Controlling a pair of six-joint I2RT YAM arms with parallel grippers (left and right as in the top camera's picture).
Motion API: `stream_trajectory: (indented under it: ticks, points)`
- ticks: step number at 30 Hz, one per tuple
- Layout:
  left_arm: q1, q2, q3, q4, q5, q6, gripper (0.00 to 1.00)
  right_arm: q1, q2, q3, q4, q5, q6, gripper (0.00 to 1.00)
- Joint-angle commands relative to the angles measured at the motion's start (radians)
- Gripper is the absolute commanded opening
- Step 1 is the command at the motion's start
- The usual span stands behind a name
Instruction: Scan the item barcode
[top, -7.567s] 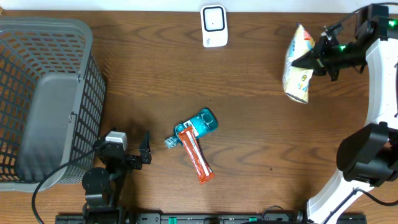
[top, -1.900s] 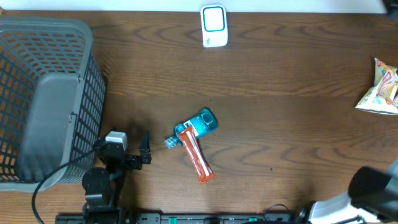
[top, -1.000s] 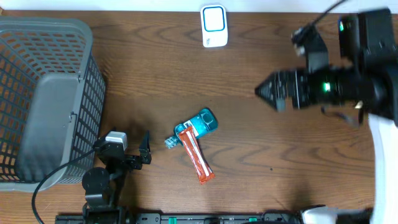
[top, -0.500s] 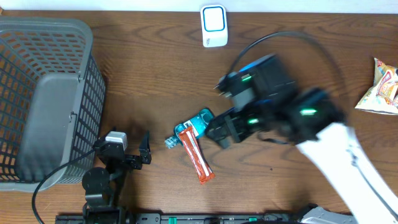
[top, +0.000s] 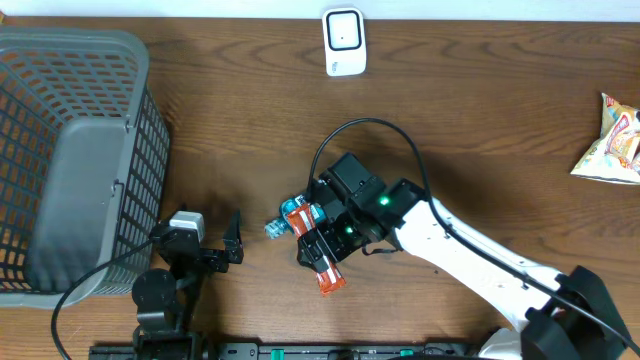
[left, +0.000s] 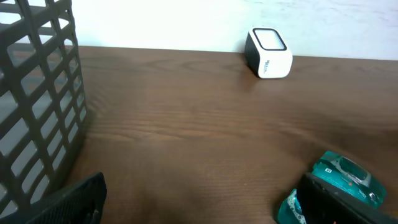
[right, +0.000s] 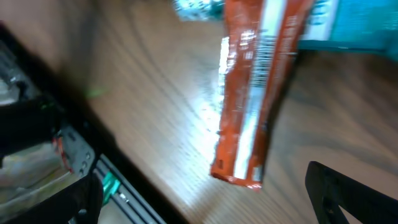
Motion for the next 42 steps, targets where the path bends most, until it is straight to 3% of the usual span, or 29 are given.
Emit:
stream_trajectory:
  ticks: [1,6,16,23,31,34,42]
  points:
    - [0.0,-0.003,-0.027,-0.014,0.005,0.006,0.98,0.004,0.043,-0.006,0.004,-0.162,-0.145,0.99]
    - [0.0,-0.003,-0.027,-0.014,0.005,0.006,0.98,0.001,0.093,-0.006,0.017,-0.203,-0.288,0.99]
    - [0.0,-0.003,-0.027,-0.014,0.005,0.006,0.98,-0.027,0.114,-0.006,0.035,-0.178,-0.282,0.99]
    - [0.0,-0.003,-0.027,-0.014,0.005,0.006,0.98,0.046,0.114,-0.006,0.055,0.016,-0.141,0.99]
    - [0.0,-0.003,-0.027,-0.014,0.005,0.006,0.98,0.196,0.114,-0.006,0.093,0.518,0.227,0.98]
    - [0.0,-0.003,-0.027,-0.014,0.005,0.006,0.98,0.232,0.116,-0.006,0.102,0.674,0.361,0.93]
    - [0.0,-0.003,-0.027,-0.014,0.005,0.006,0.98,0.252,0.17,-0.006,0.174,0.734,0.465,0.88]
